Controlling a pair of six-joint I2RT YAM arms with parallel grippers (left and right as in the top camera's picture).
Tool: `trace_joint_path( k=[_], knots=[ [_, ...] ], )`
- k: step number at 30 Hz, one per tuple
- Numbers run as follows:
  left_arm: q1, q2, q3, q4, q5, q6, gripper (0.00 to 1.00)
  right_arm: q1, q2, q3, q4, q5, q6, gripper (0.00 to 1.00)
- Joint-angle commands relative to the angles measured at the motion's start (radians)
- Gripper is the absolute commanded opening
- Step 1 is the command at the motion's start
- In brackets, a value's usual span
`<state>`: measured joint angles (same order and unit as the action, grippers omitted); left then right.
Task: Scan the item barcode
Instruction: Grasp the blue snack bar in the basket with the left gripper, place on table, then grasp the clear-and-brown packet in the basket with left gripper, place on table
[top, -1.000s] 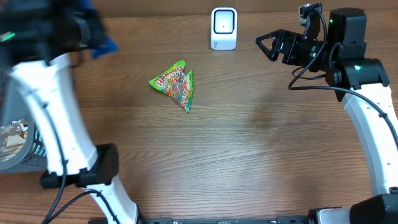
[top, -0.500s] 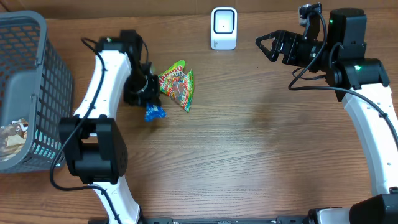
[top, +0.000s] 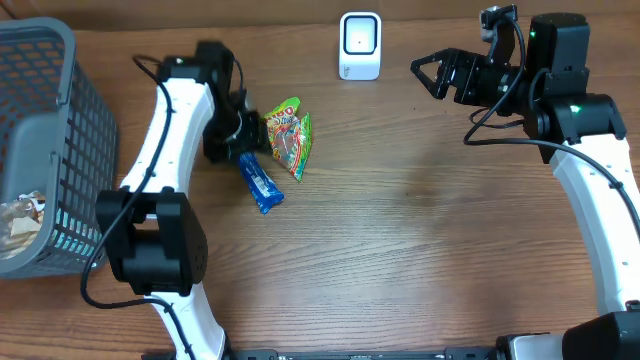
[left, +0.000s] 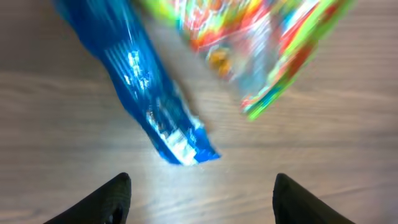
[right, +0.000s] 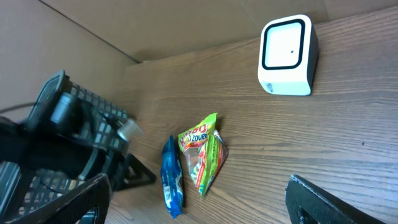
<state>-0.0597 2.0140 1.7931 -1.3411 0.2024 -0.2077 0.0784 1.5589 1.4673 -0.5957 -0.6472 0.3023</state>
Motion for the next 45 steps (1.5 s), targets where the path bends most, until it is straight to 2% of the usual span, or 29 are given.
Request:
trace_joint_path(
  k=[1,6,8,11,13,15,17,18,20,24,30,36,41,45],
  knots=[
    [-0.006,-0.076,0.252,-0.074,-0.076,-0.034,0.64,-0.001,-0.008,0.019,0.003,0.000,-0.015,0.90],
    [-0.005,-0.182,0.455,-0.169,-0.251,-0.119,0.66,-0.001,-0.008,0.019,-0.001,0.003,-0.019,0.90],
    [-0.003,-0.255,0.486,-0.207,-0.384,-0.182,0.67,-0.001,-0.008,0.019,-0.004,0.003,-0.019,0.90],
    [0.026,-0.352,0.486,-0.253,-0.525,-0.272,0.75,-0.001,-0.008,0.019,-0.005,0.003,-0.018,0.90],
    [0.096,-0.421,0.486,-0.283,-0.602,-0.337,0.82,-0.001,-0.008,0.019,-0.005,-0.001,-0.018,0.90],
    [0.200,-0.462,0.486,-0.283,-0.613,-0.357,0.88,-0.001,-0.008,0.019,-0.004,-0.005,-0.018,0.90],
    [0.397,-0.478,0.486,-0.269,-0.584,-0.383,0.98,-0.001,-0.008,0.019,0.000,-0.018,-0.018,0.90],
    [0.449,-0.472,0.482,-0.256,-0.566,-0.384,1.00,-0.001,-0.008,0.019,0.001,-0.021,-0.018,0.90],
    [0.575,-0.435,0.466,-0.202,-0.481,-0.383,1.00,-0.001,-0.008,0.019,0.003,-0.027,-0.018,0.90],
    [0.664,-0.323,0.465,-0.163,-0.464,-0.380,1.00,-0.001,-0.008,0.019,0.002,-0.027,-0.018,0.90],
    [0.737,-0.107,0.465,-0.161,-0.465,-0.331,1.00,-0.001,-0.008,0.019,-0.006,-0.027,-0.041,0.90],
    [0.777,0.027,0.465,-0.142,-0.473,-0.232,1.00,-0.001,-0.008,0.019,-0.008,-0.026,-0.045,0.90],
    [0.827,0.159,0.465,-0.183,-0.524,-0.214,1.00,-0.001,-0.008,0.019,-0.010,-0.023,-0.048,0.90],
    [0.859,0.272,0.465,-0.241,-0.540,-0.211,0.91,-0.001,-0.008,0.019,-0.011,-0.019,-0.048,0.90]
  ],
)
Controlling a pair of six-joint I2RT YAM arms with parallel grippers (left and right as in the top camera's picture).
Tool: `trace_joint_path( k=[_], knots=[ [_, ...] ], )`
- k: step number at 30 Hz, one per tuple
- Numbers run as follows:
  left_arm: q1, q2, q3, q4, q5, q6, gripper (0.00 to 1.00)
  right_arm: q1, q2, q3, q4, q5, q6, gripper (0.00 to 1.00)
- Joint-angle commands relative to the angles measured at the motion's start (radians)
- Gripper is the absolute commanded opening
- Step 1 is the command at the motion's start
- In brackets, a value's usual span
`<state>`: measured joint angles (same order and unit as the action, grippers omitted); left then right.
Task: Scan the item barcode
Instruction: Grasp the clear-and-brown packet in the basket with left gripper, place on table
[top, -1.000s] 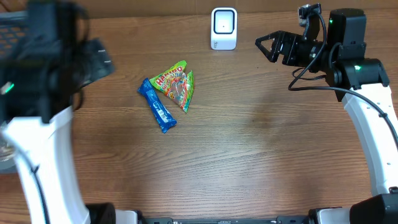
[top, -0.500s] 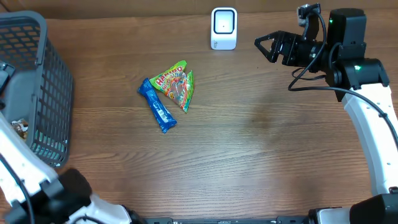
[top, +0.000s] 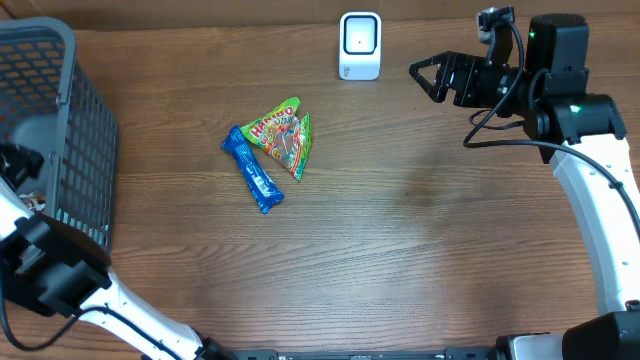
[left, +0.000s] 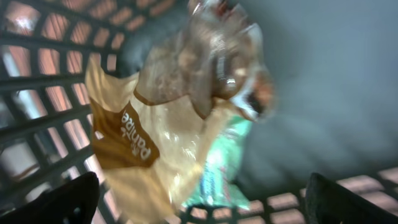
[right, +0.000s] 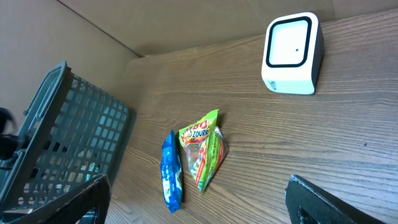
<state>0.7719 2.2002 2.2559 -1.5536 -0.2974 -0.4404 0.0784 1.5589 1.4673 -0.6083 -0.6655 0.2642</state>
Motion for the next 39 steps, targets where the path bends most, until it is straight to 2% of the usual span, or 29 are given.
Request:
trace_joint_path(
  k=[1,11,12,14,16,17,18,20,21,22,23,29,32,39],
  knots=[
    [0.029,0.105,0.002,-0.037,-0.054,0.021,0.92,-0.001,-0.008,0.019,0.003,-0.001,-0.010,0.90],
    [0.031,0.211,0.002,0.000,-0.114,0.014,0.93,-0.001,-0.008,0.019,0.003,0.018,-0.010,0.90],
    [0.031,0.218,0.002,0.003,-0.114,0.014,0.97,-0.001,-0.008,0.019,0.003,0.018,-0.010,0.90],
    [0.031,0.243,0.002,0.008,-0.114,0.014,0.98,-0.001,-0.008,0.019,0.002,0.018,-0.010,0.90],
    [0.029,0.254,0.002,0.006,-0.114,0.014,0.90,-0.001,-0.008,0.019,0.002,0.022,-0.010,0.90],
    [0.026,0.256,0.002,0.007,-0.113,0.014,0.80,-0.001,-0.008,0.019,0.002,0.023,-0.010,0.90],
    [0.025,0.255,0.002,0.007,-0.113,0.013,0.76,-0.001,-0.008,0.019,0.002,0.026,-0.010,0.90],
    [0.020,0.255,0.002,0.009,-0.113,0.014,0.57,-0.001,-0.008,0.019,0.001,0.030,-0.010,0.90],
    [0.019,0.255,0.002,0.009,-0.113,0.014,0.40,-0.001,-0.008,0.019,0.001,0.030,-0.010,0.90],
    [0.019,0.255,0.002,0.005,-0.109,0.014,0.16,-0.001,-0.008,0.019,0.001,0.030,-0.010,0.90],
    [0.019,0.255,0.002,0.002,-0.102,0.013,0.04,-0.001,-0.008,0.019,0.001,0.030,-0.010,0.90],
    [0.019,0.253,0.037,-0.032,-0.052,0.010,0.04,-0.001,-0.008,0.019,0.001,0.029,-0.010,0.91],
    [0.014,0.228,0.142,-0.067,0.030,0.011,0.04,-0.001,-0.008,0.019,0.001,0.029,-0.010,0.90],
    [-0.048,0.153,0.433,-0.137,0.120,0.026,0.04,-0.001,-0.008,0.019,0.001,0.029,-0.009,0.90]
  ],
)
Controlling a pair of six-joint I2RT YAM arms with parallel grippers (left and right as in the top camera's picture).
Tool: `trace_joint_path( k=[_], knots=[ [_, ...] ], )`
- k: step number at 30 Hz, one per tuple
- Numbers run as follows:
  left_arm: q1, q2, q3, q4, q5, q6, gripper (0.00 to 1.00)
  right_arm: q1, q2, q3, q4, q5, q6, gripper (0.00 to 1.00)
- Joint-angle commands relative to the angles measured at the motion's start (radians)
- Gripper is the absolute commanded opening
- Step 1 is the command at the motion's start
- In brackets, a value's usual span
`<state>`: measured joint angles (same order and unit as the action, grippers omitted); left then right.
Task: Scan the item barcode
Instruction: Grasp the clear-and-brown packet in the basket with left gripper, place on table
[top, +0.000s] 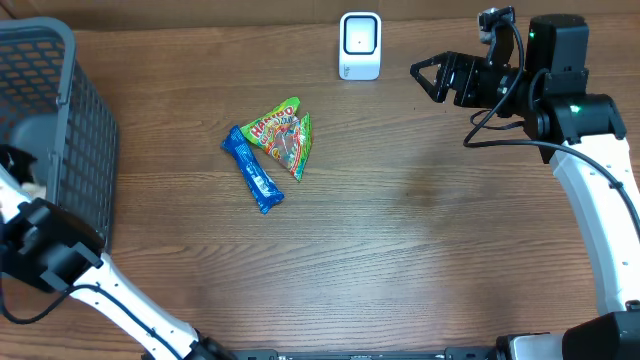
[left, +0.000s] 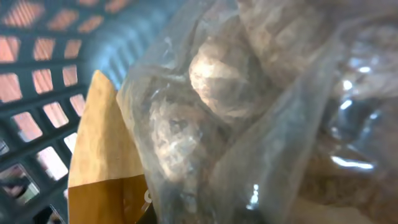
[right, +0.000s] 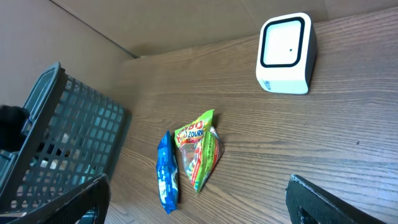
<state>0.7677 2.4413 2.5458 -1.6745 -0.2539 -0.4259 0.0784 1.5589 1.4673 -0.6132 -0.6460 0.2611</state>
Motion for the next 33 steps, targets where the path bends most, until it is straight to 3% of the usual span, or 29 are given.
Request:
trace_joint_path(
  k=[1,12,17,21,25,33],
  knots=[
    [-0.071,-0.126,0.195,-0.015,0.113,0.020,0.04,-0.001,-0.008,0.019,0.006,0.010,-0.006,0.90],
    [-0.392,-0.486,0.278,-0.015,0.041,0.031,0.04,-0.001,-0.008,0.019,0.005,0.005,-0.002,0.90],
    [-0.577,-0.553,0.269,-0.015,0.121,0.088,0.04,-0.001,-0.008,0.019,0.009,-0.008,0.001,0.90],
    [-0.776,-0.553,0.097,-0.015,0.184,0.086,0.04,-0.001,-0.008,0.019,0.006,-0.021,0.000,0.90],
    [-0.882,-0.551,-0.126,-0.010,0.165,0.052,0.04,-0.001,-0.008,0.019,-0.001,-0.020,-0.006,0.90],
    [-0.985,-0.551,-0.673,0.279,0.171,0.052,0.04,-0.001,-0.008,0.019,0.005,-0.021,-0.006,0.90]
  ],
)
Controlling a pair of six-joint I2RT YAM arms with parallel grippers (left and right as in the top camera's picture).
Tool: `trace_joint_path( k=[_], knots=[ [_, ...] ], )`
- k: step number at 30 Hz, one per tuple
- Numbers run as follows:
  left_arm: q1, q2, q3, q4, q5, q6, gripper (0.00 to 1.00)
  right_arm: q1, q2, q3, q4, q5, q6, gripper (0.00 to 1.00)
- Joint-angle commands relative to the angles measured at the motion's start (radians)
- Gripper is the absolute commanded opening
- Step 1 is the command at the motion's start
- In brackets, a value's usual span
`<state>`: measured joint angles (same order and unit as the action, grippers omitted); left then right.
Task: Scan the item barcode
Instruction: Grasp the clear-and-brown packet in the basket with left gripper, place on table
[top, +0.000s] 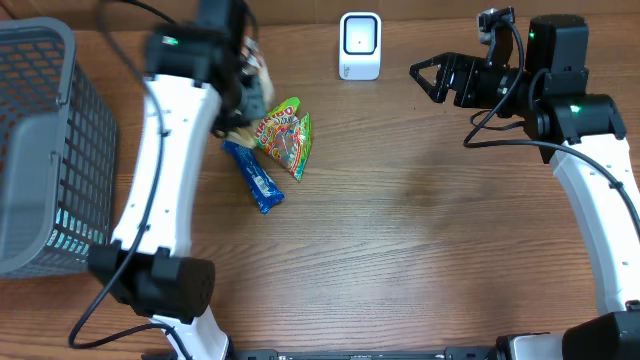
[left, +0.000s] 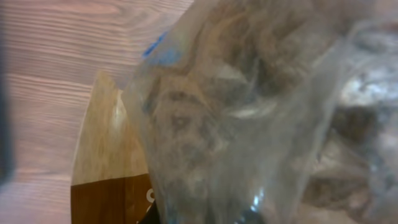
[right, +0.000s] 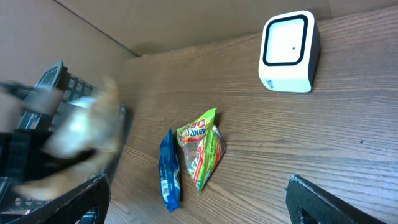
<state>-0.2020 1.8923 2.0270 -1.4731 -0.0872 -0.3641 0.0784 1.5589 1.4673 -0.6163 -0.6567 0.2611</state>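
Observation:
A clear snack bag with a tan-and-brown label (left: 249, 112) fills the left wrist view. My left gripper (top: 245, 95) is shut on it, its fingers hidden behind the plastic. In the overhead view the bag (top: 257, 68) hangs above the table, left of the white barcode scanner (top: 360, 45) and just behind the green candy pack. The right wrist view shows the bag only as a blur at the left, with the scanner (right: 289, 53) at the top right. Near the scanner's right side my right gripper (top: 432, 77) stands open and holds nothing.
A green candy pack (top: 285, 135) and a blue wrapped bar (top: 255, 180) lie on the wooden table below the held bag. A grey mesh basket (top: 60, 60) stands at the far left.
My left gripper was down in the basket, close on the snack bag. It now holds that bag over the table beside the green pack, left of the scanner. The right arm has not moved.
My left gripper first hung open over the blue bar and green pack on the table. It then stood open inside the basket above the clear snack bag, then pressed close on it. The bag is now out of the basket, held near the scanner.

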Motion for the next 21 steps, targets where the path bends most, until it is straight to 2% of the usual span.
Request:
trace_joint_path(
  k=[1,6,8,9,10,12,14,17,21],
  knots=[
    [-0.016,-0.002,-0.197,0.108,0.006,-0.010,0.04,-0.001,-0.008,0.019,0.008,-0.010,-0.006,0.90],
    [-0.016,-0.002,-0.465,0.322,0.023,-0.010,0.04,-0.001,-0.008,0.019,0.008,-0.010,-0.006,0.90],
    [-0.016,-0.002,-0.526,0.372,0.047,-0.010,0.09,-0.001,-0.008,0.019,0.010,-0.010,-0.006,0.90],
    [-0.016,-0.002,-0.549,0.390,0.055,-0.009,0.19,-0.001,-0.008,0.019,0.011,-0.010,-0.006,0.90],
    [-0.016,-0.002,-0.563,0.401,0.056,-0.010,0.33,-0.001,-0.008,0.019,0.012,-0.010,-0.006,0.90],
    [-0.016,-0.002,-0.565,0.405,0.056,-0.009,0.52,-0.001,-0.008,0.019,0.013,-0.010,-0.006,0.90],
    [-0.016,-0.003,-0.553,0.401,0.056,-0.004,0.59,-0.001,-0.008,0.019,0.013,-0.010,-0.006,0.90],
    [-0.016,-0.004,-0.485,0.363,0.055,0.007,0.61,-0.001,-0.008,0.019,0.012,-0.010,-0.006,0.90],
    [-0.011,-0.007,-0.259,0.243,0.053,0.022,0.62,-0.001,-0.008,0.019,0.012,-0.005,-0.006,0.90]
  ],
)
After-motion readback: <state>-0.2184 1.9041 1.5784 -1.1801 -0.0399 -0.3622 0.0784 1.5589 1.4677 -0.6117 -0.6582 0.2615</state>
